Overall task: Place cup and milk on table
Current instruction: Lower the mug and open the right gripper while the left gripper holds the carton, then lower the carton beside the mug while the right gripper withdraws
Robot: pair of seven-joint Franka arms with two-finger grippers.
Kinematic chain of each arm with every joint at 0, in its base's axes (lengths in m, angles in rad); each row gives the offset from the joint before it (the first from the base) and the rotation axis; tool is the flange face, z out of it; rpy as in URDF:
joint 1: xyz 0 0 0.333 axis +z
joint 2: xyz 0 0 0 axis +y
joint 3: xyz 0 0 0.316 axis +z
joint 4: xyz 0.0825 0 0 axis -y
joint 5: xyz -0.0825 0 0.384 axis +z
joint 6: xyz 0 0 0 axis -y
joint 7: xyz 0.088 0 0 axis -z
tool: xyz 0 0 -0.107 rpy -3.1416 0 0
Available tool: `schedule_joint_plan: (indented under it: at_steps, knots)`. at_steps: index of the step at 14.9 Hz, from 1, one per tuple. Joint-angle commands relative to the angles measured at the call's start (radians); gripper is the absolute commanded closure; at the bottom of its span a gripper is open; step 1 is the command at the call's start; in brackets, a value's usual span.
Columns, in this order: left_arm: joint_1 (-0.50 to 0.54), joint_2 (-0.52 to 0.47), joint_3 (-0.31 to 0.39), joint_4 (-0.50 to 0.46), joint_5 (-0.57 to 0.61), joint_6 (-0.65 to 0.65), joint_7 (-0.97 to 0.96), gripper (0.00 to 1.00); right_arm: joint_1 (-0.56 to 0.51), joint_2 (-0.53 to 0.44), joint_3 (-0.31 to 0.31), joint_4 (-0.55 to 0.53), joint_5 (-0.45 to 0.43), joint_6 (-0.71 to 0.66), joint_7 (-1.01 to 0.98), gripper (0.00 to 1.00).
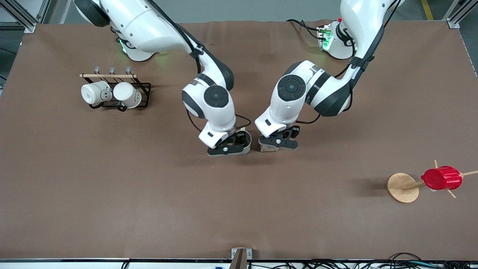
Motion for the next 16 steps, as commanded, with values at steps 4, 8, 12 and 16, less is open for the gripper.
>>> schedule_joint_plan:
  at_steps: [4, 8, 12, 16]
  knots:
    - [-0.028, 0.048, -0.001, 0.065, 0.017, -0.017, 0.015, 0.31, -0.232, -0.301, 0.016, -0.119, -0.017, -0.162, -0.056, 0.00]
    - [-0.028, 0.046, -0.001, 0.065, 0.017, -0.017, 0.015, 0.00, -0.400, -0.434, 0.016, -0.118, 0.008, -0.274, -0.092, 0.00]
    - [-0.025, 0.013, -0.001, 0.065, 0.012, -0.017, -0.002, 0.00, -0.560, -0.523, -0.010, -0.112, 0.126, -0.375, -0.310, 0.00]
    - [-0.006, -0.101, -0.001, 0.056, 0.001, -0.058, -0.045, 0.00, -0.544, -0.624, -0.156, -0.100, 0.206, -0.522, -0.489, 0.00]
